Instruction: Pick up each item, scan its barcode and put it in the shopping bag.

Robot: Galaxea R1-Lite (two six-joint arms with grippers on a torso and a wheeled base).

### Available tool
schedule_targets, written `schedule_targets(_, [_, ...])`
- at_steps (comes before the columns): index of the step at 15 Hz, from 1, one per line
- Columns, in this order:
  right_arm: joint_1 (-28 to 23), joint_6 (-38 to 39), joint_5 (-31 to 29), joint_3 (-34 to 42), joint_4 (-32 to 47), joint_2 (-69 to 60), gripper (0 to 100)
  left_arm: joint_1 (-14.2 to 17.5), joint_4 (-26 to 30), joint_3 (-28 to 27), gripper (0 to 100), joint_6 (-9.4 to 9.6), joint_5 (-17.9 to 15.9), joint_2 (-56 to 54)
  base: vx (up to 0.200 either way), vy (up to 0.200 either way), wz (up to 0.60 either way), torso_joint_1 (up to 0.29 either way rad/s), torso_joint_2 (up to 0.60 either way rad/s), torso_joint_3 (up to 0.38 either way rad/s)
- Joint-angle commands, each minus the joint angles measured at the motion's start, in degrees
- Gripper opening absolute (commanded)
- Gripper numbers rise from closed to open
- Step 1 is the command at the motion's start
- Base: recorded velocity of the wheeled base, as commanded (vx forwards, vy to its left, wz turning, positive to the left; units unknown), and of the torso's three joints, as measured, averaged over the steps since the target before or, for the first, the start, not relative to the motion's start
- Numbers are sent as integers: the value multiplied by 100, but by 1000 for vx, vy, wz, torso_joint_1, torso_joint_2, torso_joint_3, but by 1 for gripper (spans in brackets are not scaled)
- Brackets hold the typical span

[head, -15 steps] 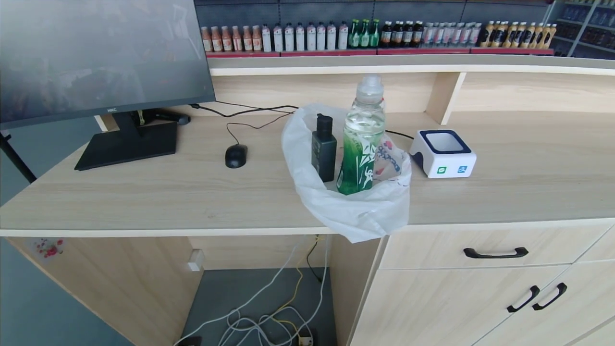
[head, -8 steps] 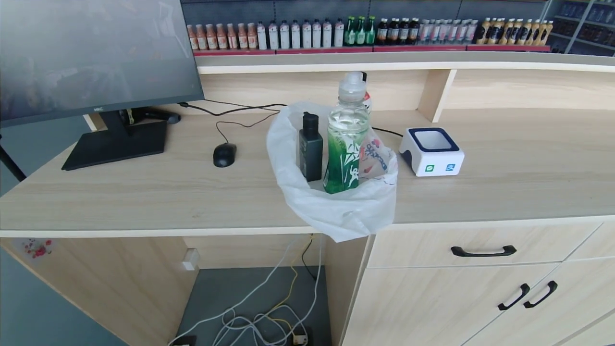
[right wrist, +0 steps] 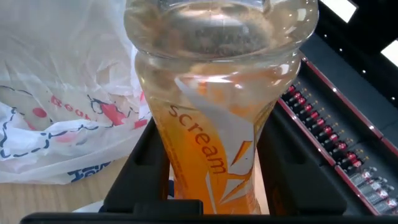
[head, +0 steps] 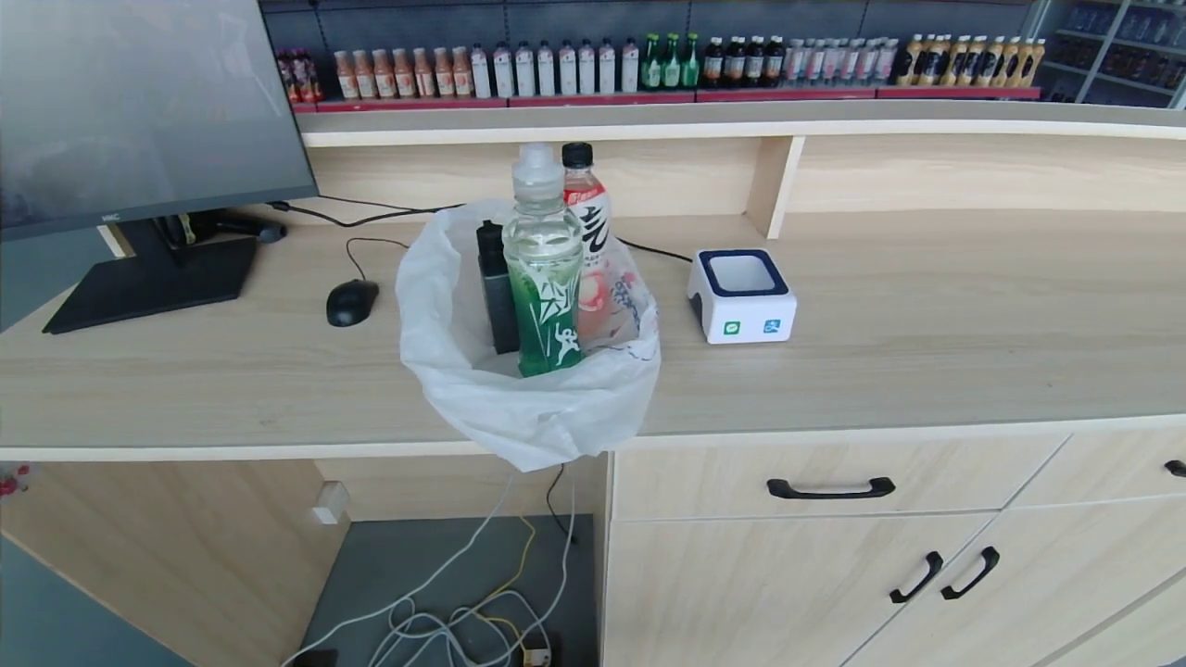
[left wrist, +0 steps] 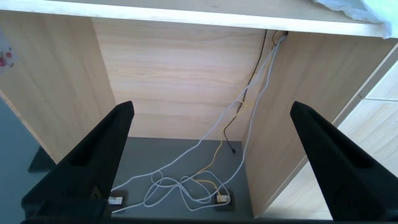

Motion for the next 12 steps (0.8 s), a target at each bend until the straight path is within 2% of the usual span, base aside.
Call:
schedule_targets(1, [2,-7,3,0,-8,13,100,1,0,0,100,-4,1,-2,0,-200,0,2,-2,2])
schedule_targets(7, [2,-16,3,0,0,13,100,1,0,0,100,-4,1,-2,0,-200,0,3,0,3])
schedule_targets(12, [2,-25,3,0,-8,13,100,1,0,0,100,5,1,-2,0,0,0,0,0,0])
